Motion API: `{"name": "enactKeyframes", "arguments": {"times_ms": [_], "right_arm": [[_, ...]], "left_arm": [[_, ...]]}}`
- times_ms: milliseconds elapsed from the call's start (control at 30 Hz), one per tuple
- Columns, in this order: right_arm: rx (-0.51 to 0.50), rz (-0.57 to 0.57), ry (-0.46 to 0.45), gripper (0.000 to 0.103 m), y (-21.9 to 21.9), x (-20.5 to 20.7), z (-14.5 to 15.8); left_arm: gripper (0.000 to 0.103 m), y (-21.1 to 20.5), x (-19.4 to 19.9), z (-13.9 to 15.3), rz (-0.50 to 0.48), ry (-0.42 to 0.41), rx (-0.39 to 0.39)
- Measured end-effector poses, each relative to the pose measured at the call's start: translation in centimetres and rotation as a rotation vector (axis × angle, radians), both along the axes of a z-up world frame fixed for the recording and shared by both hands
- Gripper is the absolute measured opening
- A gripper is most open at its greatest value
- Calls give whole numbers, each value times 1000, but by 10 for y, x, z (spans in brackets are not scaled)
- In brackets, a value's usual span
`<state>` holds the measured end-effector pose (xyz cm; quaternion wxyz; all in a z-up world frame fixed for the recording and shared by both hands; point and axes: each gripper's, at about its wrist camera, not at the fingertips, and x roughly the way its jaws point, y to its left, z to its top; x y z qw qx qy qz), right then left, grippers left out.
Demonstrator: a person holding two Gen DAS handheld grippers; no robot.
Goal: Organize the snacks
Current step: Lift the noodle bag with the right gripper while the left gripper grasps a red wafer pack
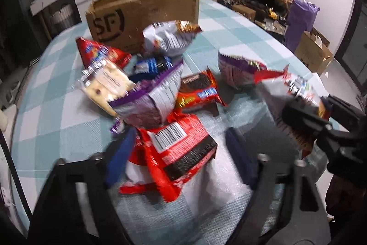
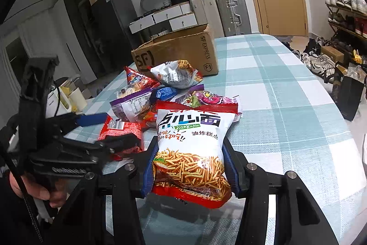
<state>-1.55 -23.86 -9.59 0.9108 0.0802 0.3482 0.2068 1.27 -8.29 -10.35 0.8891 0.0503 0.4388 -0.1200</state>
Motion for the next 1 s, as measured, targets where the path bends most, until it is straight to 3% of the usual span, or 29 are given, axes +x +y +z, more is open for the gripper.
{"name": "enactKeyframes", "arguments": {"times_ms": [133, 267, 367, 767, 1000], "right_arm": [[2, -7, -3, 51, -4, -3, 0], [8, -11, -1, 51, -6, -3, -1], [13, -12, -3, 51, -6, -3, -1], [16, -22, -10, 51, -7, -3, 1], [12, -26, -21, 51, -5, -3, 6]], "left_arm": [[57, -2, 4, -4, -12, 5, -9], [39, 1, 0, -3, -37, 9, -52], [34, 2, -2, -2, -50, -4, -67], [27, 5, -15, 4, -135, 3, -175], [25, 13, -18, 11, -129, -7, -211]]}}
